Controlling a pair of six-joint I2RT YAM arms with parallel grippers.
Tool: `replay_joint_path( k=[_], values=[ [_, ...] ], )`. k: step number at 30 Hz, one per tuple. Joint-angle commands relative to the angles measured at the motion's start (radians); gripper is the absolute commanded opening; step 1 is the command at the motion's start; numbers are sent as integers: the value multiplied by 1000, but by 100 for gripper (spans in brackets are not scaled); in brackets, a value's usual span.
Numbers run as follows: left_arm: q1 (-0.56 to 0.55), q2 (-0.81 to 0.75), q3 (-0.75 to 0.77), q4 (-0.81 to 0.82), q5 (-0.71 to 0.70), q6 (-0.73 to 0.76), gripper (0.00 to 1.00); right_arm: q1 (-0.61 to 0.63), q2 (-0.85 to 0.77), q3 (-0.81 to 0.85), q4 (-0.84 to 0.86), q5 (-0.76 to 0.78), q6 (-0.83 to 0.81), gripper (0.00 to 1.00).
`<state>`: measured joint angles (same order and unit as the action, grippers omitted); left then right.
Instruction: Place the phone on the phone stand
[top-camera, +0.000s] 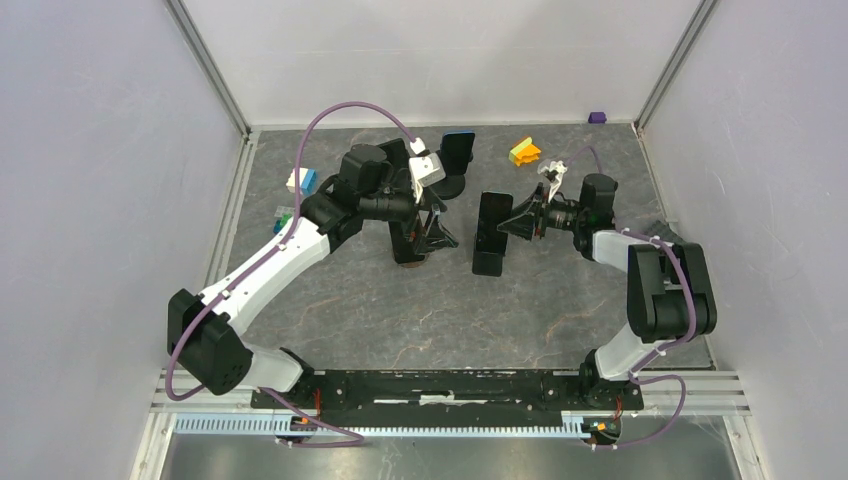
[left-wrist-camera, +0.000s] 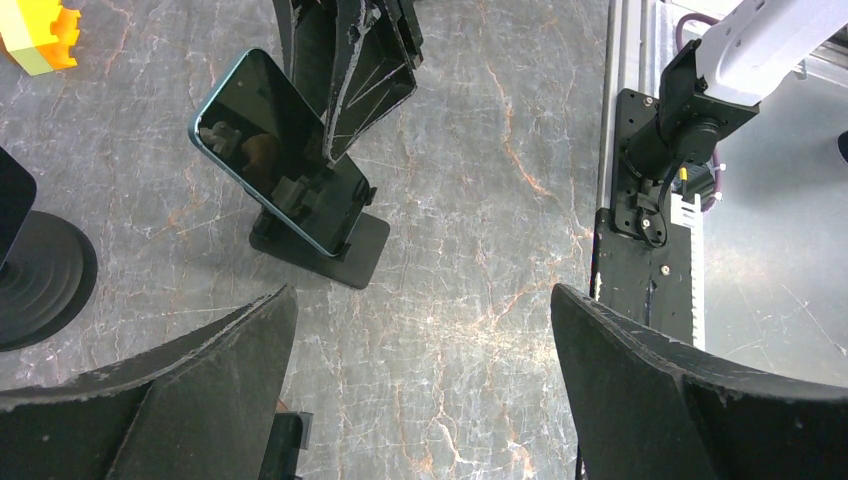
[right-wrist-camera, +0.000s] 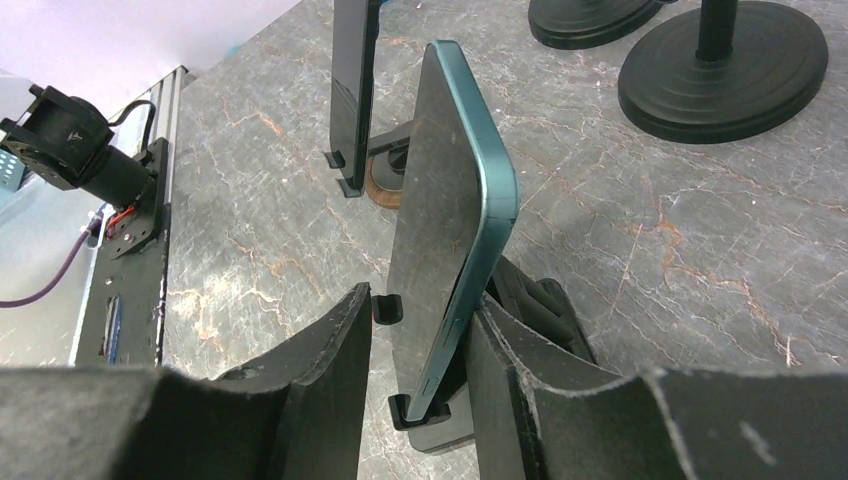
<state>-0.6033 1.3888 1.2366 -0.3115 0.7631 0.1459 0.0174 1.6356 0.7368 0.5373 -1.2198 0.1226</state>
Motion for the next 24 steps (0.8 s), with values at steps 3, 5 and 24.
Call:
replay_joint_path(
  k=[3, 5, 24],
  values=[
    [-1, -2, 1, 31, 33, -27, 100, -11, -35, 56, -82, 46, -95, 44],
    [-1, -2, 0, 31, 34, -27, 100, -11, -35, 62, -89, 47, -97, 44],
    [-1, 4, 0, 31, 38, -27, 100, -44, -59, 92, -143, 46, -141, 45]
  ],
)
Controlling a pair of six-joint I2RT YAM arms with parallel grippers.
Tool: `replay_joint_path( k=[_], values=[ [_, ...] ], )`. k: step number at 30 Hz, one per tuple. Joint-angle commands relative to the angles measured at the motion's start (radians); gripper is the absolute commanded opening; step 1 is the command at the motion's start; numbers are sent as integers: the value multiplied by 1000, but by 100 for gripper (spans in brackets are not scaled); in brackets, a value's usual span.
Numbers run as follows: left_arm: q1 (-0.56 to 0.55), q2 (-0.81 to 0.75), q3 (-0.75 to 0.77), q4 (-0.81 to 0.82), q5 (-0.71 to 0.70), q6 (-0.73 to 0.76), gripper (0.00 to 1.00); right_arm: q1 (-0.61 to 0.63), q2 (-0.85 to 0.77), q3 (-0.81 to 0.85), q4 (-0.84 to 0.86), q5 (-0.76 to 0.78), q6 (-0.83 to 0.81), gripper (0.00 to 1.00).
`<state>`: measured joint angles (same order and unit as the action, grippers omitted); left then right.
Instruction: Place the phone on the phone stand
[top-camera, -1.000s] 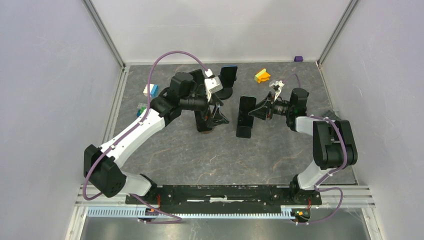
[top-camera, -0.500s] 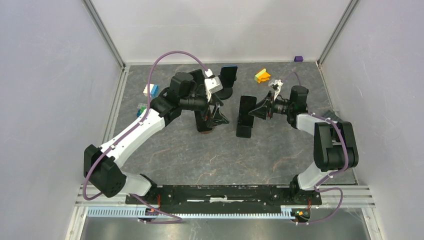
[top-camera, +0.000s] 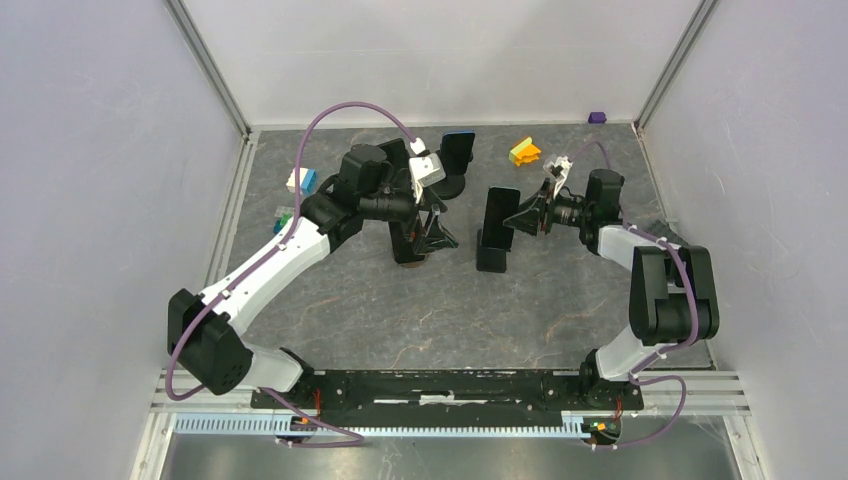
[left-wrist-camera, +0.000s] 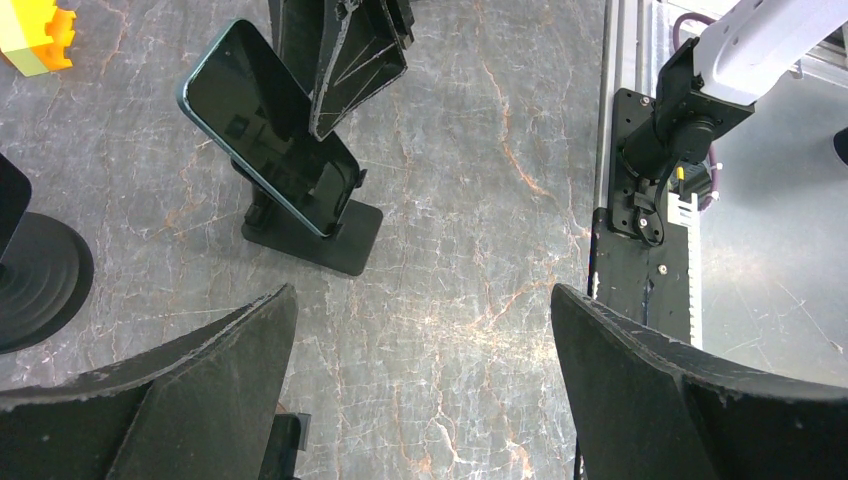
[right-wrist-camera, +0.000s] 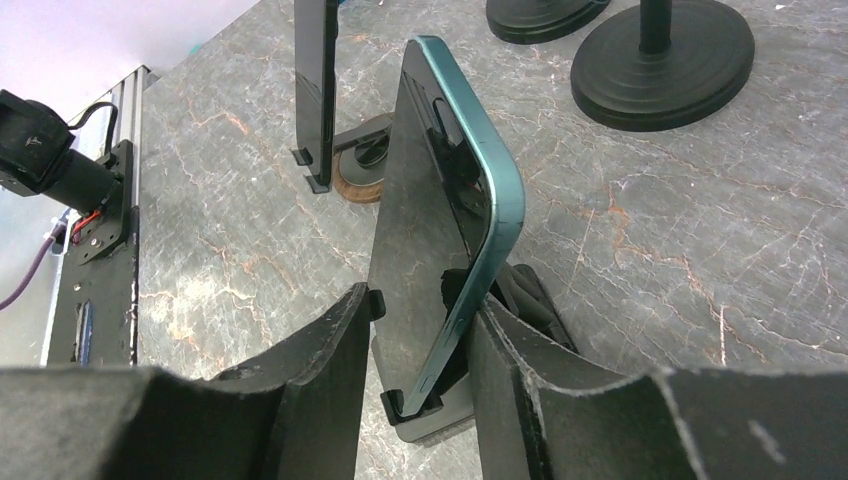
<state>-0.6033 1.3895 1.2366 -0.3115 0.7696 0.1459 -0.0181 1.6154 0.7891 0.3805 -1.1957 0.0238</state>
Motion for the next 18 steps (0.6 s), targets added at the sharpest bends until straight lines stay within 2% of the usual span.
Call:
replay_joint_path(
  k=[1, 18],
  values=[
    [-1, 3, 0, 31, 31, -27, 100, -9, -42, 41, 11, 23, -45, 45],
    [-1, 23, 3, 31, 39, -34, 100, -10, -71, 103, -209, 78, -226, 46]
  ],
)
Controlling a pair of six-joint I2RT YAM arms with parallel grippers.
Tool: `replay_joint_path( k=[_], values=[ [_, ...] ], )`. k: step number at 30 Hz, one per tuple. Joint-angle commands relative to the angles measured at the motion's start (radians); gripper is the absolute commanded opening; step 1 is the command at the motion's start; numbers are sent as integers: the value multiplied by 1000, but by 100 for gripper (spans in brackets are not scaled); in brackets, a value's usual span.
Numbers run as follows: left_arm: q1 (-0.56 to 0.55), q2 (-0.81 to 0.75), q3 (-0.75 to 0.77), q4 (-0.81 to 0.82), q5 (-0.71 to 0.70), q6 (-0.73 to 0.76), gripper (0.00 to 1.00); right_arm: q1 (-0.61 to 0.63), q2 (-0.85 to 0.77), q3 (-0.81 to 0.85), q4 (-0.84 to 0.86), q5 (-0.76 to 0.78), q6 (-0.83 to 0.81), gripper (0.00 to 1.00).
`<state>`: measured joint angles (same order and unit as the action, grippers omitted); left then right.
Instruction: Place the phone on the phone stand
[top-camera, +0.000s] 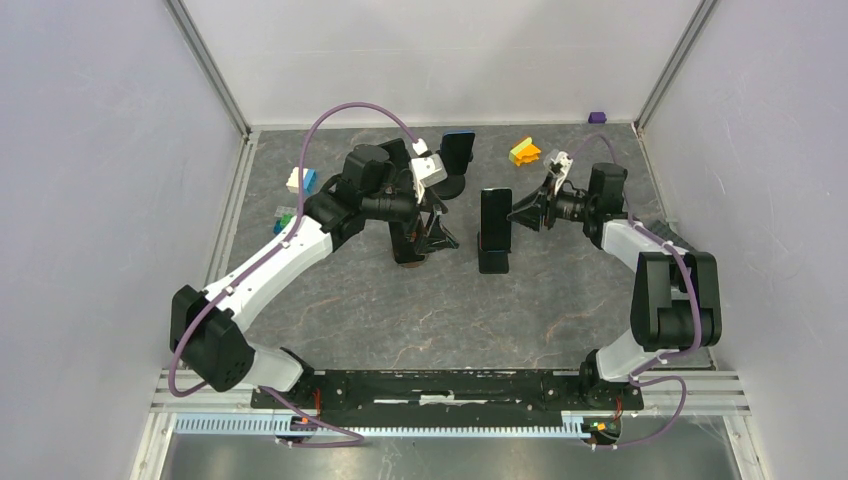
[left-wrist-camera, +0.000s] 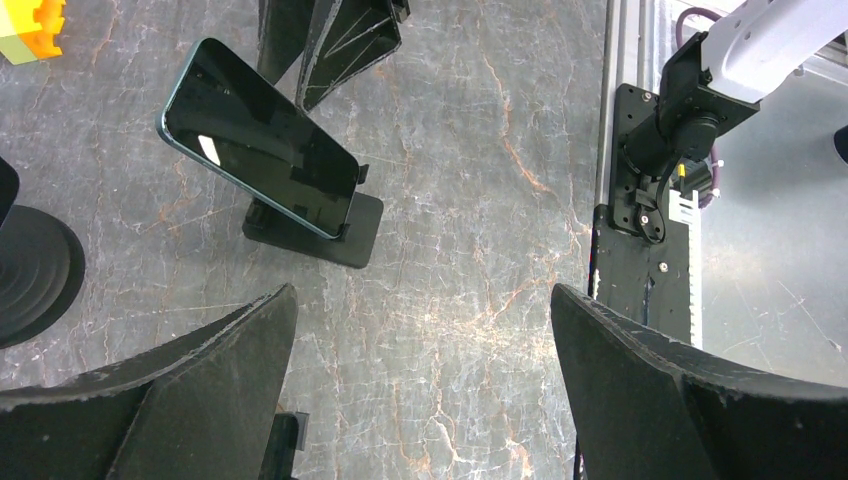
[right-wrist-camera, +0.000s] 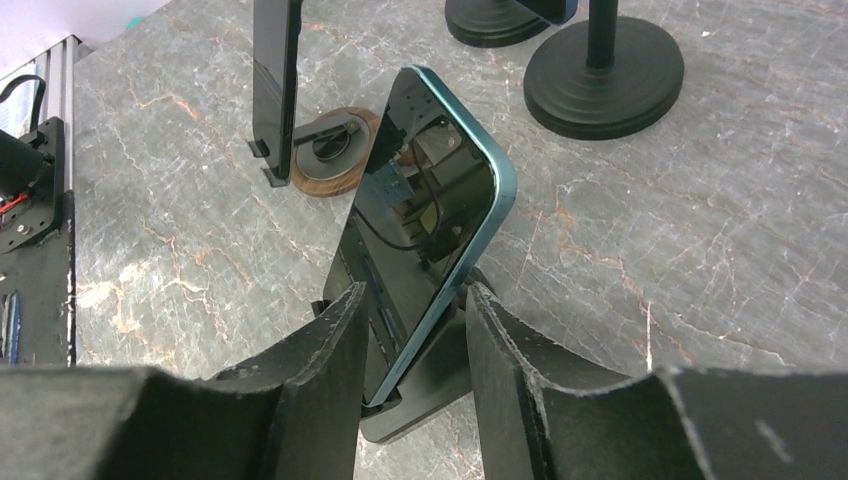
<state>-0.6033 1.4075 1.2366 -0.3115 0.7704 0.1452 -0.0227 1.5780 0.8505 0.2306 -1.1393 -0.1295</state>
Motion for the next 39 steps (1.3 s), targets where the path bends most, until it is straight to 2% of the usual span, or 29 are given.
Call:
replay_joint_path(
  k=[1, 6, 11, 18, 30, 39],
  values=[
    [-1, 4, 3, 31, 38, -32, 100, -5, -37, 45, -71, 28, -82, 46],
    [-3, 15, -8, 49, 8, -48, 100, -6, -57, 47, -103, 41, -113, 46],
    [-29, 49, -50, 155, -147, -99, 100, -7, -79, 35, -99, 42, -114, 46],
    [-84, 175, -3, 234, -310, -112, 99, -8, -95, 11, -61, 45, -87, 45],
    [-171, 316, 56, 246, -411, -134, 99, -14, -147, -44, -35, 65, -67, 44],
    [-171, 158, -55, 238, -484, -60, 100, -16, -318, -79, -331, 158, -316, 46]
  ],
)
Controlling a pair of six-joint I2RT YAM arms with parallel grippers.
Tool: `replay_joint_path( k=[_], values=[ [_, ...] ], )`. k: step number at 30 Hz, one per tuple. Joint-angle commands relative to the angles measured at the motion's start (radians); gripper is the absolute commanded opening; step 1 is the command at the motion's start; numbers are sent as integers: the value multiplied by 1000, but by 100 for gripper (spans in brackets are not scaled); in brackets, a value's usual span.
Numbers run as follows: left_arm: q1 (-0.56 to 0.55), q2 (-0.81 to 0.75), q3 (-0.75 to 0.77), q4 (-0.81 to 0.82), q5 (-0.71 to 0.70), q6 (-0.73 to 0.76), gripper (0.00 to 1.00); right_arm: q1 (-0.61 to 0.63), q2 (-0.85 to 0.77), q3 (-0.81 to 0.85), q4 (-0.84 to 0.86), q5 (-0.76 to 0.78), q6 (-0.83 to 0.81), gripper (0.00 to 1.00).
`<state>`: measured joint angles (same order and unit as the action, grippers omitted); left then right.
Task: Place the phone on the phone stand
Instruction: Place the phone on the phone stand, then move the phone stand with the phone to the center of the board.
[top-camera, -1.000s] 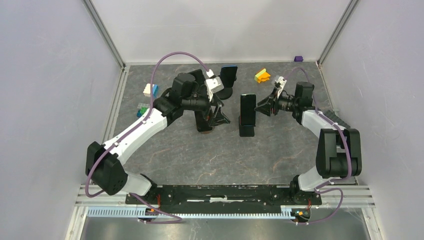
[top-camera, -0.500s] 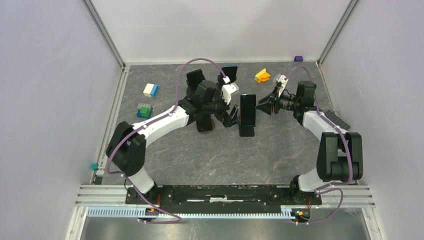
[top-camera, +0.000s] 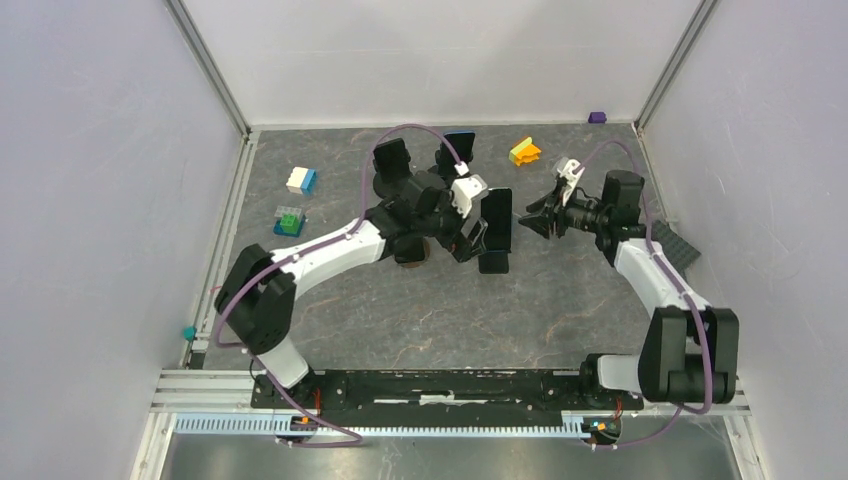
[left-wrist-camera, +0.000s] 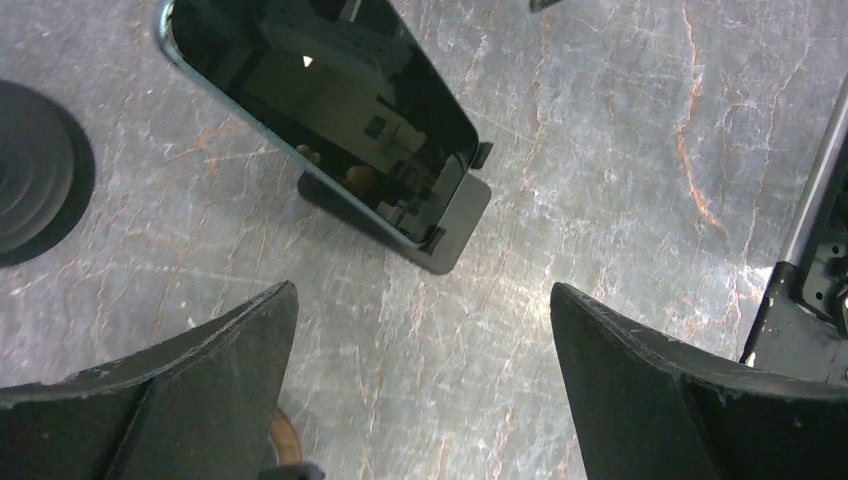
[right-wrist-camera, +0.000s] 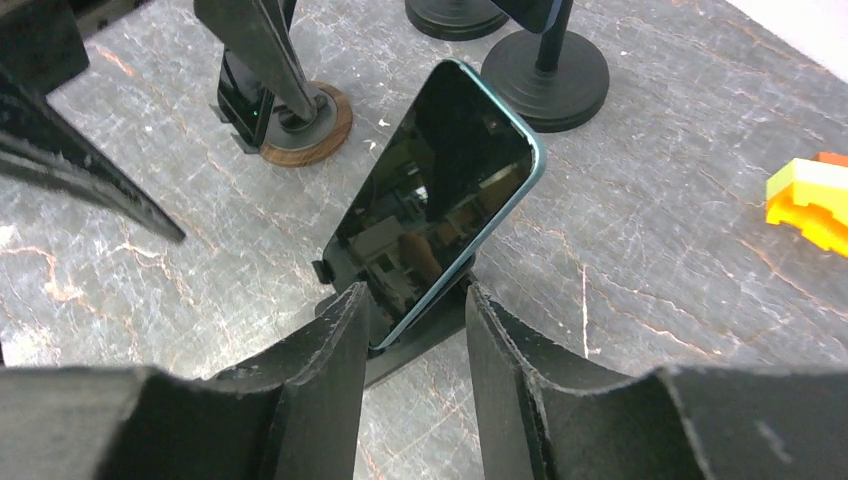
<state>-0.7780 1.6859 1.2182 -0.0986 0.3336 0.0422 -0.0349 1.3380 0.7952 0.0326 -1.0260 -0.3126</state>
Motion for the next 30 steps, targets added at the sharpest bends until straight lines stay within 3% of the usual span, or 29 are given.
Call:
replay_joint_path(
  k=[1, 9, 14, 18, 30],
  values=[
    [3, -147, -44, 12, -54, 62, 100, -3, -95, -32, -159, 52, -153, 49],
    [33, -400, -148, -99, -147, 244, 100, -6, -220, -72, -216, 191, -159, 70],
    [162, -563, -207, -143, -157, 232, 100, -10, -275, -70, -186, 308, -73, 98],
    [263, -682, -259, -166, -169, 219, 100, -10, -304, -59, -171, 379, -22, 98],
    [372, -827, -273, -335, -367, 153, 100, -11, -443, -84, -164, 631, 84, 98]
  ],
)
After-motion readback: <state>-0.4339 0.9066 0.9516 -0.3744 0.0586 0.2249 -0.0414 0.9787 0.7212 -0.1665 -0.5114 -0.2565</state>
